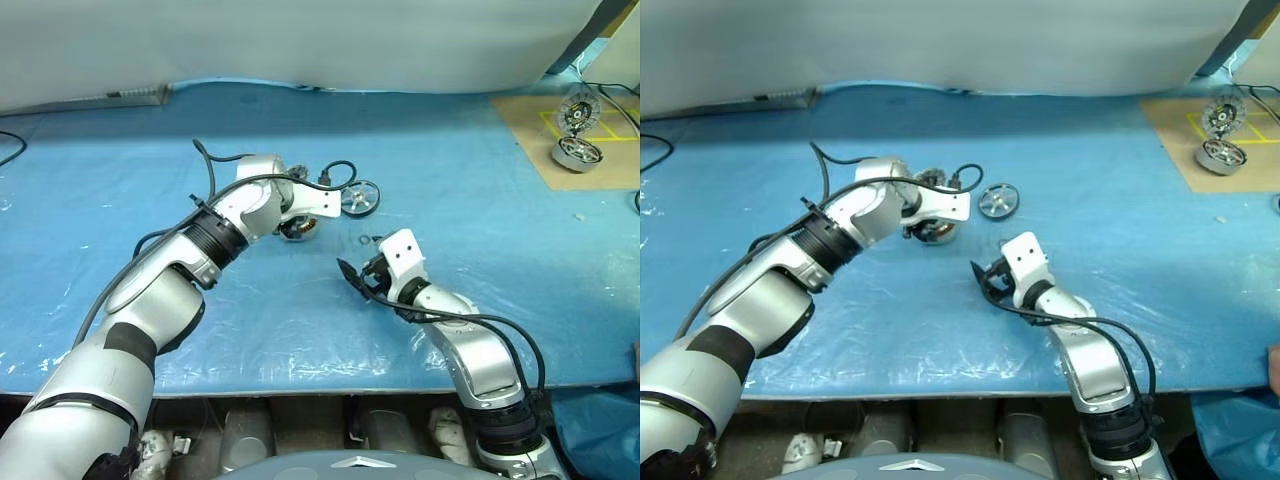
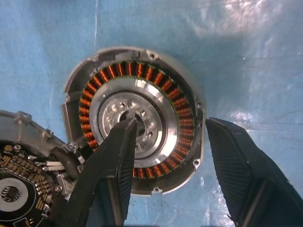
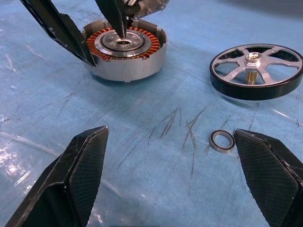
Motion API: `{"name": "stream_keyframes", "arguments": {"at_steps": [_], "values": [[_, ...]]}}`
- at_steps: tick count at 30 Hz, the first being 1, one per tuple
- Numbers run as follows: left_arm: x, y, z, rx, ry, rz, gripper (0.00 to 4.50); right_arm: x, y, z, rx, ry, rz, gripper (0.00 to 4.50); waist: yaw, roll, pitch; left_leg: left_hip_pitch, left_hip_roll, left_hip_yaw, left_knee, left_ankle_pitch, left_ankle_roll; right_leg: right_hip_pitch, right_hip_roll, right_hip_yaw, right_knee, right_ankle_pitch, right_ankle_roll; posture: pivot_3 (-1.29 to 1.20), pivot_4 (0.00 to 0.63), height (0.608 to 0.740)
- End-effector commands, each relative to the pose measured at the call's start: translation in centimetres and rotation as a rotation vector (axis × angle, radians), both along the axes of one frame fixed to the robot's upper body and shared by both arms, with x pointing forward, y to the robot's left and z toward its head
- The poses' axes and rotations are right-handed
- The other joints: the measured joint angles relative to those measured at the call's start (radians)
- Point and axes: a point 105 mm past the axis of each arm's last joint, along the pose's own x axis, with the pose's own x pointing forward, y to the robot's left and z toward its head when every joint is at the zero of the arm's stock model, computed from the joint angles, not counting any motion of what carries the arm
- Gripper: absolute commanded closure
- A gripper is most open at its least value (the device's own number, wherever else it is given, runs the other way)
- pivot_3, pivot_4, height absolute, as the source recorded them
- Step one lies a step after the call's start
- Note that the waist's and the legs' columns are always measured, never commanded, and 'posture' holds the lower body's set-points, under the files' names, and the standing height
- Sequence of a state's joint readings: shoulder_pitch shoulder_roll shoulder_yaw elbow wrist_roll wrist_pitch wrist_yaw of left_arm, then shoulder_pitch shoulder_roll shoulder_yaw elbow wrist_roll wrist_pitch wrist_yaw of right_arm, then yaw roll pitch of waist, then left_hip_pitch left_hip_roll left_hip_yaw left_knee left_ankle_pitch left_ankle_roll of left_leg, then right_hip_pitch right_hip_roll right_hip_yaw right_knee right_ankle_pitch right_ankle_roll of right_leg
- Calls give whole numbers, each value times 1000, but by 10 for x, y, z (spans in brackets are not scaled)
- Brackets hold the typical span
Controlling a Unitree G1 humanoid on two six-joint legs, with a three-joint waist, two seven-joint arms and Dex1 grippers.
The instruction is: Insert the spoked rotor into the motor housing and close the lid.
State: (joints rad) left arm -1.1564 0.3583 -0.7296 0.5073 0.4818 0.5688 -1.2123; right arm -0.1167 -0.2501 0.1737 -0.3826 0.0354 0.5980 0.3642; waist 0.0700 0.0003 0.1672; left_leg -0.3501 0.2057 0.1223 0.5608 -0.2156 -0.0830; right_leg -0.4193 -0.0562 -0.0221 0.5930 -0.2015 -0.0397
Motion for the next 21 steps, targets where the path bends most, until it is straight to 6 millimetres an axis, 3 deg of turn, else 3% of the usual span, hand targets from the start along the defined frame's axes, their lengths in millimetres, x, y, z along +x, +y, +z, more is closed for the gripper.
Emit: {"name": "stream_keyframes", "arguments": {"at_steps": [1,7,21], "values": [[9,8,14,-22,-52,64,2044,-2,3,13,17,-48,9,0,0,0,0,0,0,0,0,0,0,0,0,0,0,0,0,0,150,740],[9,11,23,-93,-40,130,2044,-1,6,12,20,-44,14,0,0,0,0,0,0,0,0,0,0,0,0,0,0,0,0,0,150,740],[10,-7,7,-84,-21,40,2044,2,6,12,17,-48,14,0,1,0,0,0,0,0,0,0,0,0,0,0,0,0,0,0,150,740]]}}
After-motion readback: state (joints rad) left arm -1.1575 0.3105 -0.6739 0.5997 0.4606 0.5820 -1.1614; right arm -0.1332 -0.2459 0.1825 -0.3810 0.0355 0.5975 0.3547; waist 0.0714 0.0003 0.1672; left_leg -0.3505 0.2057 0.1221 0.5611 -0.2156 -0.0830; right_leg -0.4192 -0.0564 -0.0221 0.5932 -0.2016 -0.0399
